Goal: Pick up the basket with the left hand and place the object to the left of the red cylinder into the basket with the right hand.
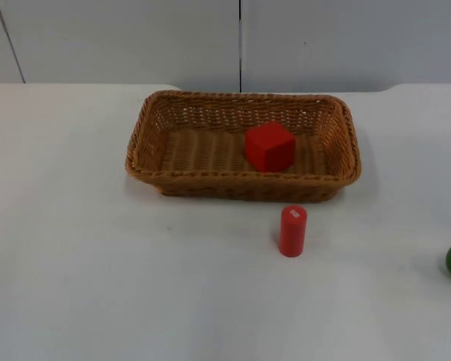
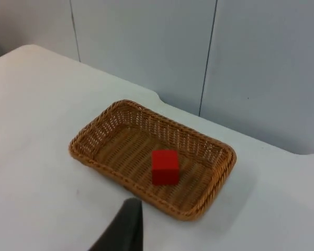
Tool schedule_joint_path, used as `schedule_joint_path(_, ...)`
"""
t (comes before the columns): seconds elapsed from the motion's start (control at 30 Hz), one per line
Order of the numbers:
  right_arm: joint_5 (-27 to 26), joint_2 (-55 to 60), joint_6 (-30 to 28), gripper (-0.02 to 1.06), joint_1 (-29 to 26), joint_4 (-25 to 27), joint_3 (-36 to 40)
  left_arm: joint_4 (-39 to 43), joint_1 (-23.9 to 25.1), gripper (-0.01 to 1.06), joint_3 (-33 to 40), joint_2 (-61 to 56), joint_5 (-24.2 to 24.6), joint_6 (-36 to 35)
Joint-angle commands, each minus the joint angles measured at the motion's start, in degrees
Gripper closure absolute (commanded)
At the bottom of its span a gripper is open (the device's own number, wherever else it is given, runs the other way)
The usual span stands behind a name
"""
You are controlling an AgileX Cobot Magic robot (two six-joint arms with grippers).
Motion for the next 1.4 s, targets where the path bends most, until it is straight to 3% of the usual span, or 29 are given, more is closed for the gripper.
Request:
schedule_joint_path(0.0, 0.2, -3.7, 0.4, 0.0, -0.1, 0.1, 2.7, 0.3, -0.3, 0.11, 2.3, -5.2, 1.1, 0.0)
schedule_joint_path(0.2, 1.7, -12.2, 1.3, 0.0, -0.1, 0.1, 8.2, 1.6, -0.3, 0.11, 6.5, -17.9, 8.3, 0.0)
schedule_joint_path(0.37, 4.7, -19.1, 2.3, 0.0, -0.1, -0.3, 12.1, 4.7, -0.3, 0.11, 7.1, -28.6, 18.8, 0.0)
schedule_joint_path(0.6, 9.1, -25.9, 2.3, 0.0, -0.1, -0.3, 14.1, 6.4, -0.3, 0.11, 7.1, -39.4, 25.0, -0.1)
schedule_joint_path(0.77, 12.9, -30.0, 2.3, 0.0, -0.1, -0.3, 14.6, 6.4, -0.3, 0.11, 7.7, -39.5, 30.2, -0.1)
schedule_joint_path(0.93, 14.4, -35.0, 2.3, 0.0, -0.1, -0.5, 16.5, 4.1, -0.3, 0.11, 12.2, -39.5, 29.2, 0.2)
schedule_joint_path(1.37, 22.4, -35.6, 2.4, 0.0, -0.1, -0.3, 19.9, 4.6, -0.3, 0.11, 12.1, -39.5, 29.2, 0.5)
